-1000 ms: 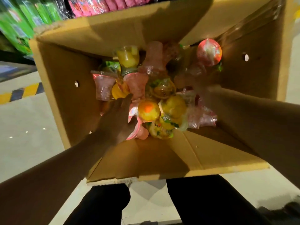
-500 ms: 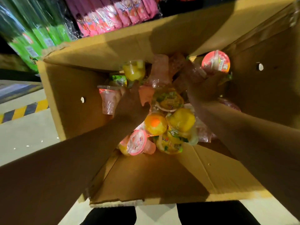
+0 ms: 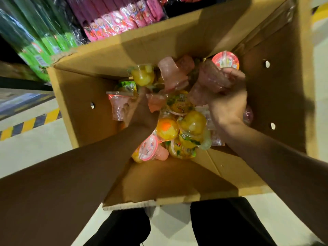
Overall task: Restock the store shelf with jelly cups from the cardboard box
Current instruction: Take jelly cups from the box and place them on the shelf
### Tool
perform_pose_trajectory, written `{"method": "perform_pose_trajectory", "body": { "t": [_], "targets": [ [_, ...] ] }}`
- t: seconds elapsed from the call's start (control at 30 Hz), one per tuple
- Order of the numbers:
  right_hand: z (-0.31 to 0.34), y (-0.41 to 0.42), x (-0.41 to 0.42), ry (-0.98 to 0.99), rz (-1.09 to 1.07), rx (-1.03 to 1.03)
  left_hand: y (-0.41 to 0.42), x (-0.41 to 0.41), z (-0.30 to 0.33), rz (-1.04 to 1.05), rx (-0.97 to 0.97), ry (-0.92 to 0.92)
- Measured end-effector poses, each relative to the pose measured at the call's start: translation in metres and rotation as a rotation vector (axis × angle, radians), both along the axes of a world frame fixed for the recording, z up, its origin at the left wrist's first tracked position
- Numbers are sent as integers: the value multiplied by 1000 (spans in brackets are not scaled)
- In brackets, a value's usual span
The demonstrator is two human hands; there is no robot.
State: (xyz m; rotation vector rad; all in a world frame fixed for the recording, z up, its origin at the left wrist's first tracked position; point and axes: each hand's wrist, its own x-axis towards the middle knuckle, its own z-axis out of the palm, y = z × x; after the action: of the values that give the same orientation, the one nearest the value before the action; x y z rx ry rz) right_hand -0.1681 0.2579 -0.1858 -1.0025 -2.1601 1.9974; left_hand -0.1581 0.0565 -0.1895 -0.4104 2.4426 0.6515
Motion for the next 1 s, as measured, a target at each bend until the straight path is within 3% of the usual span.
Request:
{"method": "perform_pose_trajectory", "body": {
  "t": [0.23,0.6,0.83,0.93,1.0],
  "targets": [
    [120,27,34,-5,215,-10,6,20,116,260,306,118],
    [471,53,53,0,423,-17,26,29,484,341,684,210],
    [648,63,43,136,570,21,12,44,656,263,686,486],
    [712,58,37,280,671,218,6,42,718,151,676,588],
    [747,52,30,323,751,95,-2,40,750,126,678,646]
  ]
}}
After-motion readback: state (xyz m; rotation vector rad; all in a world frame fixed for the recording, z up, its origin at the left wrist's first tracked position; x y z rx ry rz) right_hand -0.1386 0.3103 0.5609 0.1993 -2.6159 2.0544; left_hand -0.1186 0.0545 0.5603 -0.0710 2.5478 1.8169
